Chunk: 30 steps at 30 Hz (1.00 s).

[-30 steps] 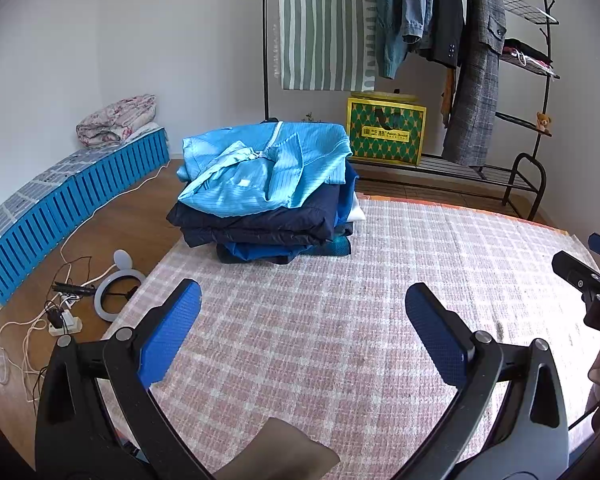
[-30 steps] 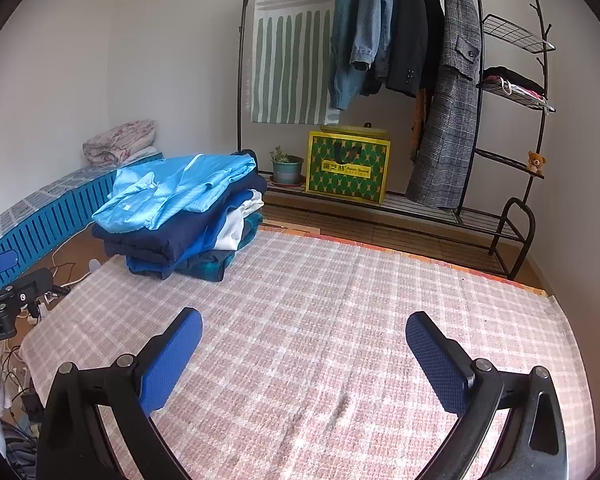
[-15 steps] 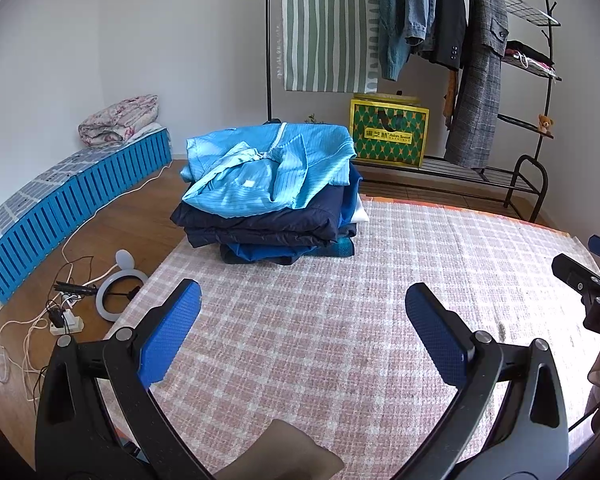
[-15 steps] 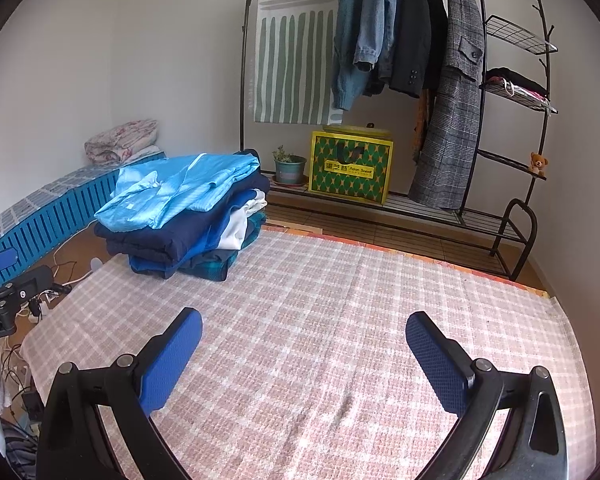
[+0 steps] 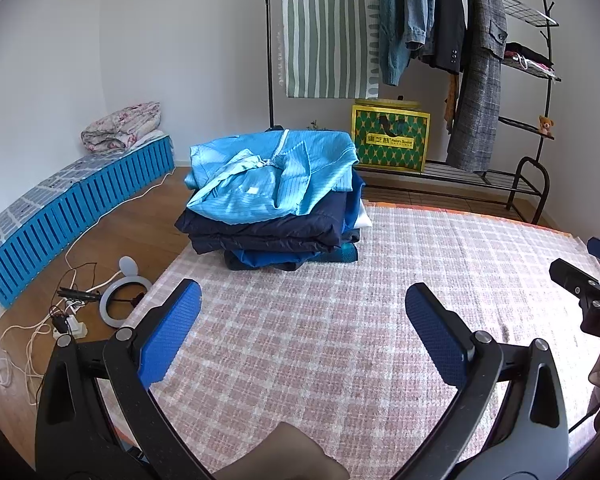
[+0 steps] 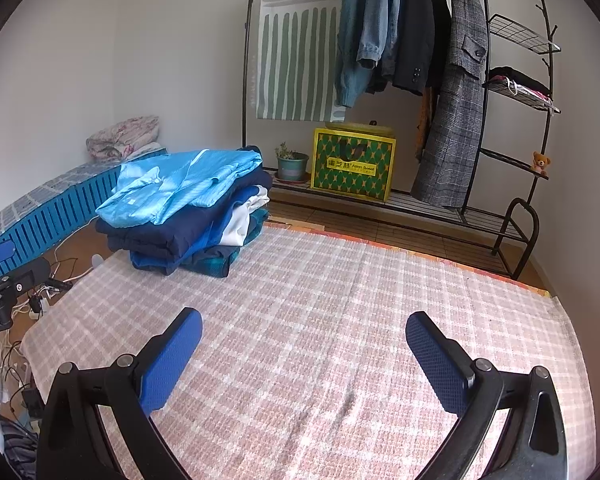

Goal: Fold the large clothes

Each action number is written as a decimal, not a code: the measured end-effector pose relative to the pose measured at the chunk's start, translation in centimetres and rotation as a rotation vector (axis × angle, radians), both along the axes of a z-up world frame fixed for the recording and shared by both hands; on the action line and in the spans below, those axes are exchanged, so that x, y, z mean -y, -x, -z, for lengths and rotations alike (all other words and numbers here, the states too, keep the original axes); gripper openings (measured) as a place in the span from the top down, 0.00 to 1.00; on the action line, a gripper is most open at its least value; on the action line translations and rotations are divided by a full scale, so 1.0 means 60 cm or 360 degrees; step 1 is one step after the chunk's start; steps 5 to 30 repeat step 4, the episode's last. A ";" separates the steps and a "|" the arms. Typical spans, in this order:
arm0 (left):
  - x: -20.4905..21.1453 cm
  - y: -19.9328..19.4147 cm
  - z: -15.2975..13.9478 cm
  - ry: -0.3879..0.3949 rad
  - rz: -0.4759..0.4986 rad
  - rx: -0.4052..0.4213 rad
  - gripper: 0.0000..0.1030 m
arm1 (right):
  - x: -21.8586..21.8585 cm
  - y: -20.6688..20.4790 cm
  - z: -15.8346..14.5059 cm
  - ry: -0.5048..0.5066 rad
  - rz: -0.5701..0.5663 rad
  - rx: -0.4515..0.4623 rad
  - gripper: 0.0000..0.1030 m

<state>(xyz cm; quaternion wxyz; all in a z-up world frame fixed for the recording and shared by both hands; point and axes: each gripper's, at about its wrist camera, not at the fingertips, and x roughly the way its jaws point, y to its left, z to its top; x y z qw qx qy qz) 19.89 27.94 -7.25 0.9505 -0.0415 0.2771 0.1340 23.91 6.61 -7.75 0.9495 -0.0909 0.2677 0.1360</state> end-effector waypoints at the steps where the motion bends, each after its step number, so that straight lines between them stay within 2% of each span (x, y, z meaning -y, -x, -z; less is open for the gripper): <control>1: -0.002 -0.001 -0.001 0.0004 0.0001 -0.0002 0.00 | -0.001 0.000 0.001 0.0001 -0.0001 -0.0001 0.00; 30: -0.009 -0.004 -0.005 0.0007 -0.0009 -0.0007 0.00 | 0.000 0.000 0.001 -0.0002 0.0000 -0.0001 0.00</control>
